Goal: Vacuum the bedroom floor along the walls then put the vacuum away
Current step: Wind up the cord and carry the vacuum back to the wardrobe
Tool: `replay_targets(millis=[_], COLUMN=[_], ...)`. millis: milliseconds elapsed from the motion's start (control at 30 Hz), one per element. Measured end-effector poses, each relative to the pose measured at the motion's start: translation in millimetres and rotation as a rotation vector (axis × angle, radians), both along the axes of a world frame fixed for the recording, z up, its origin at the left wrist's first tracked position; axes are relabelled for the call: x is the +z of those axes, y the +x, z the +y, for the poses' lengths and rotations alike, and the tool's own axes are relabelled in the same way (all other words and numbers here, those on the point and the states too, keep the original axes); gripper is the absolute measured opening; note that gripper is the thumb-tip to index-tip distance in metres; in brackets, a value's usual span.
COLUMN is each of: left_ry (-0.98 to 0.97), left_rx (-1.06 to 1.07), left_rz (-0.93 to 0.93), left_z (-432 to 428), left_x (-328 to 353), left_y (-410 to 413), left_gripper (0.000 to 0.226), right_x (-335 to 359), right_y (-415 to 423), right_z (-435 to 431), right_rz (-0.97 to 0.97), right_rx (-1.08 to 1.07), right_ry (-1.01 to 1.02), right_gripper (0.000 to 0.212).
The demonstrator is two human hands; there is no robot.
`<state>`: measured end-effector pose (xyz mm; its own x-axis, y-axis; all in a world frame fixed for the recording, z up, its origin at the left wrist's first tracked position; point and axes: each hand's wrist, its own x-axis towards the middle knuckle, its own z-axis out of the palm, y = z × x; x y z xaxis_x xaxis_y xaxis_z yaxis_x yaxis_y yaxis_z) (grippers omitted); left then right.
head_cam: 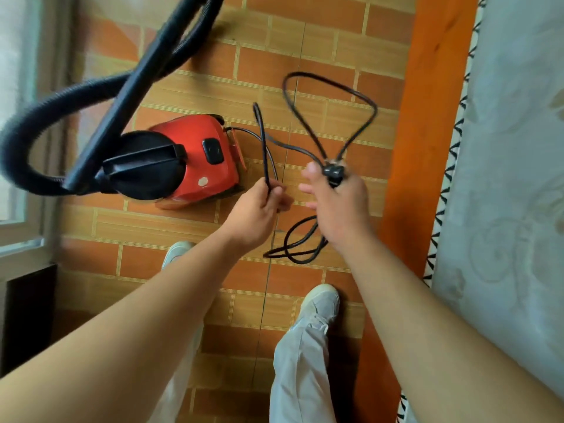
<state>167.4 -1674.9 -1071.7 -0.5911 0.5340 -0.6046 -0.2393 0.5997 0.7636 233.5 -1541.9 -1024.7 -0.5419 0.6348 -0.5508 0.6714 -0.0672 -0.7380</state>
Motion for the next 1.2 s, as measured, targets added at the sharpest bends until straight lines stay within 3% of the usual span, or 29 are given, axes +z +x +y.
replay_targets(millis=[133,267,467,567,667,800,900,1033,1200], left_ry=[-0.027,0.013,0.007,-0.034,-0.16,-0.353,-0.598,-0.79,-0.922], left_rx=[-0.041,-0.093,-0.193,-0.103,0.079,0.218,0.17,-0.057,-0.201], left_rz=[0.04,0.053,0.026,0.03,0.197,0.586,0.727,0.637,0.585], left_z=[2,-9,-41,-72,-117,-165,-186,-195,-186], left_x=[10,23,40,51,63,70,52,20,-2], left_y=[-17,-37,-69,-86,-115,-168,-210,-239,-245], left_gripper=[0.027,0.037,0.027,0.027,0.025,0.026,0.049,0.109,0.135], right_x=[-2,0,2,9,16,0,-17,-30,-33], right_y=[-43,-76,-124,-154,-186,-216,-228,-239,-240], right_z=[-23,-39,-55,-67,-88,-117,-133,-138,-135], right_rz=[-0.07,-0.158,-0.267,-0.23,-0.181,-0.104,-0.088,-0.112,-0.239], right_rx=[0.249,0.357,0.384,0.363,0.432,0.774,1.023,1.137,1.179], right_ry=[0.063,0.028,0.038,0.122,0.145,0.201,0.25,0.315,0.221], right_gripper=[0.01,0.008,0.011,0.021,0.025,0.03,0.04,0.041,0.04])
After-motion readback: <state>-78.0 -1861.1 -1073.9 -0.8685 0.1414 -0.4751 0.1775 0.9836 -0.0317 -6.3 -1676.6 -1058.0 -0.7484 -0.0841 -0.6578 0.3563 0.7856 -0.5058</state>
